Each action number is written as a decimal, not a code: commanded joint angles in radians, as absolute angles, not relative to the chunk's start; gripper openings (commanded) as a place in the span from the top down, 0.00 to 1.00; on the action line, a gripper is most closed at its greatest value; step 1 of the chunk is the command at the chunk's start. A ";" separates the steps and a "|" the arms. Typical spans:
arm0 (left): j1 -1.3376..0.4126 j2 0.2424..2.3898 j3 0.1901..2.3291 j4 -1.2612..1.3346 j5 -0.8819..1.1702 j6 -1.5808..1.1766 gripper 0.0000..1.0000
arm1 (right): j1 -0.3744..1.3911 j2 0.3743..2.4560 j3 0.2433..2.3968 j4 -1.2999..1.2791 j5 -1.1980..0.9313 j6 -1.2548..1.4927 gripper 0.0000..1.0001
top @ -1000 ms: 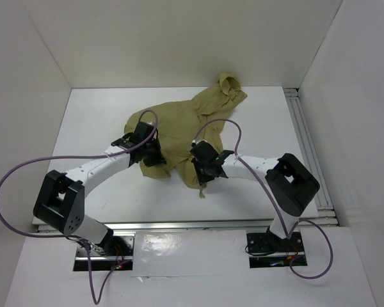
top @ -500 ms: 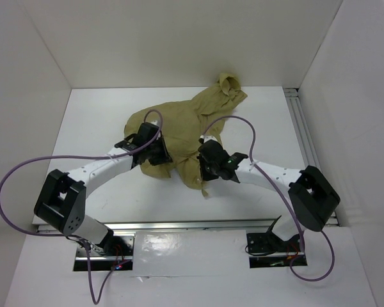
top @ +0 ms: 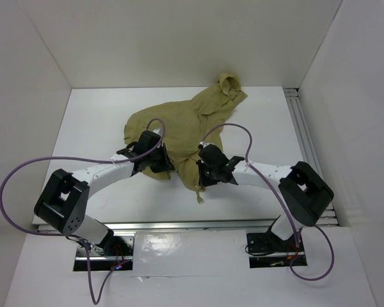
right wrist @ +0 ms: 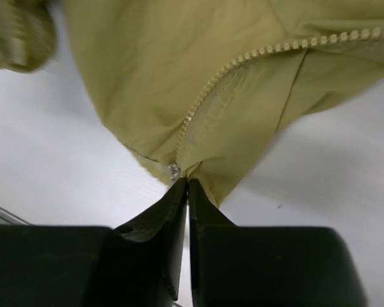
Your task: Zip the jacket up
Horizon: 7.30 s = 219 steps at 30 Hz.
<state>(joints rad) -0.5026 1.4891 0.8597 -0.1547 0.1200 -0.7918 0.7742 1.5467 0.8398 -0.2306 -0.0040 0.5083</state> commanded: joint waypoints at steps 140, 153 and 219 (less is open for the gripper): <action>-0.531 1.229 0.569 0.396 0.356 -0.864 1.00 | 0.824 1.243 0.494 0.508 -0.044 0.644 1.00; -0.531 1.229 0.560 0.396 0.365 -0.864 1.00 | 0.824 1.252 0.512 0.508 -0.035 0.644 1.00; -0.466 1.198 0.523 0.459 0.512 -0.911 1.00 | 0.703 1.134 0.322 0.663 -0.330 0.695 1.00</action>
<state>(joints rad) -0.4706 1.2255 0.5293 0.3943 0.4480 -0.8974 0.7120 1.1709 0.3355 0.5911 -0.2508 0.6918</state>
